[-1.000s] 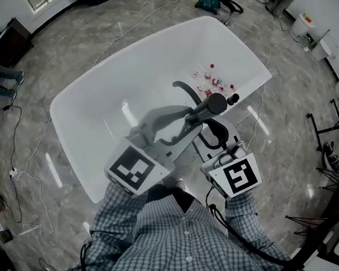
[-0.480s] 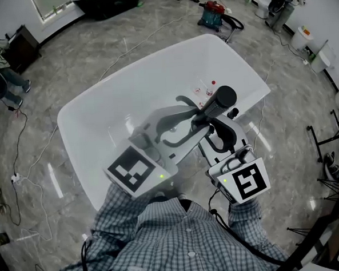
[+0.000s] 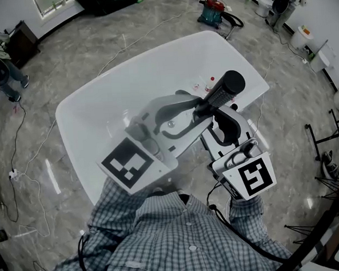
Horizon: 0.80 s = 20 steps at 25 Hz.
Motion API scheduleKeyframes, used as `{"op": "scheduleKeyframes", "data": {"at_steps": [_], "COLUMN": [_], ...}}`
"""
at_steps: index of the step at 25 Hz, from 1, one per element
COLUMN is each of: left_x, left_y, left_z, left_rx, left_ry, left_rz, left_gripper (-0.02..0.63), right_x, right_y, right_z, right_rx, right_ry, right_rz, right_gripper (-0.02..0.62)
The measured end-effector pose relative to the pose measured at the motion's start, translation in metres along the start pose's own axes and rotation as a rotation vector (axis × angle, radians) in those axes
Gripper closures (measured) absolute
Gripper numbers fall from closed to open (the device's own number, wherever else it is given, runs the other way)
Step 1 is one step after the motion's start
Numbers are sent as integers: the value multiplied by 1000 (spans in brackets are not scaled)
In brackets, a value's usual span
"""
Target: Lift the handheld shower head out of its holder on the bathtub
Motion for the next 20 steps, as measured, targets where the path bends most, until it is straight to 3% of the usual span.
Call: {"op": "scheduleKeyframes", "data": {"at_steps": [20], "left_x": [0], "left_y": [5], "left_z": [2], "left_rx": [10], "left_ry": [-9], "left_rz": [-20], "left_gripper": [479], "right_x": [-3], "right_y": [2], "right_z": [1], "right_rx": [10], "right_ry": [18], "right_rz": [-25], "right_gripper": [476]}}
Point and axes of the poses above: the fingertips, and each gripper's own axes: z backward along the fingers, x to its right, y out of its top, the point moved 4 cm from there along z, backward along the fingers
